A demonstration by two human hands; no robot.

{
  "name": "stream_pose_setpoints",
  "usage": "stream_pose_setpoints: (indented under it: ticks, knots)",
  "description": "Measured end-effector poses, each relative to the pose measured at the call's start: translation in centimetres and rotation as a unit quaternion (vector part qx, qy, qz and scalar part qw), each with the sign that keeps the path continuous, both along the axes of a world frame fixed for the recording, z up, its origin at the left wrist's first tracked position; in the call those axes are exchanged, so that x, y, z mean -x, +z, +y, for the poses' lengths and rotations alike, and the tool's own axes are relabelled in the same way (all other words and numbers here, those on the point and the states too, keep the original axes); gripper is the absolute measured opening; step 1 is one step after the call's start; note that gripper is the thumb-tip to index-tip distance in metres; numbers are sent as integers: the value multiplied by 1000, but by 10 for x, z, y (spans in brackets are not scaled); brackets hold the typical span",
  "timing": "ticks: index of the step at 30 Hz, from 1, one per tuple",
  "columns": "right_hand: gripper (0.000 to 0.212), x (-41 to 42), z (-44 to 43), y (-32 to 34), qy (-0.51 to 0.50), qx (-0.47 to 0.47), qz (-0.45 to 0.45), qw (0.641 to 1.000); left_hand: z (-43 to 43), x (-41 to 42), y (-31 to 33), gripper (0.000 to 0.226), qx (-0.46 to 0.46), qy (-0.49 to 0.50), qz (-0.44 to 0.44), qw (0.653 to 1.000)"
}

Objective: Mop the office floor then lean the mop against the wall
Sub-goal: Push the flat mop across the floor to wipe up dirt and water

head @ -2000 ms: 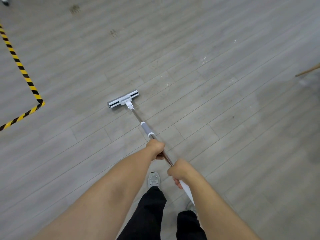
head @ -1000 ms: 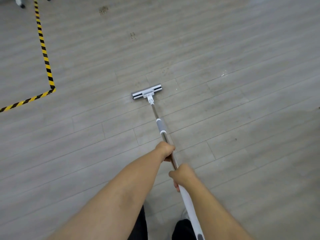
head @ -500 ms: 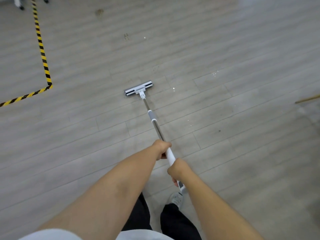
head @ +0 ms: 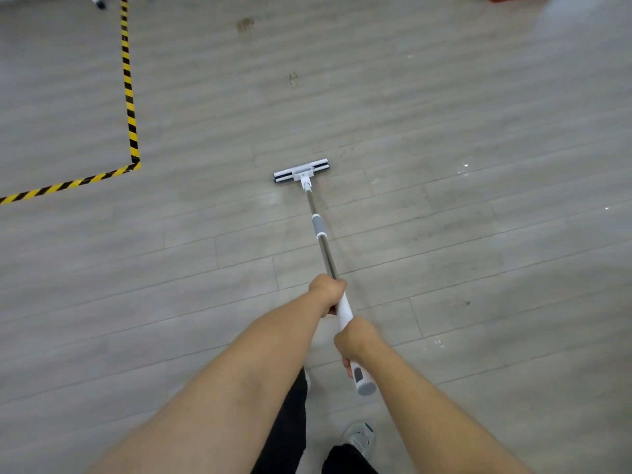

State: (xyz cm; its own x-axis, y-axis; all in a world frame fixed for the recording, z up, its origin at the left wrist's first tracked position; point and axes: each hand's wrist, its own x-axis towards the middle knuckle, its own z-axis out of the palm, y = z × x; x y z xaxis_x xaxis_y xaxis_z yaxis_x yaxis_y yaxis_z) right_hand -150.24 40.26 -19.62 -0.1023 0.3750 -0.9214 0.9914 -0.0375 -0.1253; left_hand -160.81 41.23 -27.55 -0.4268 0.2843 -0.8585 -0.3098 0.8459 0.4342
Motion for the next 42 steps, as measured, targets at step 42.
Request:
stream_pose_setpoints:
  ticks: [42]
  knots:
    - [10,569,477,32,5,51,70,996,462,574,25,14,15,39,1,999]
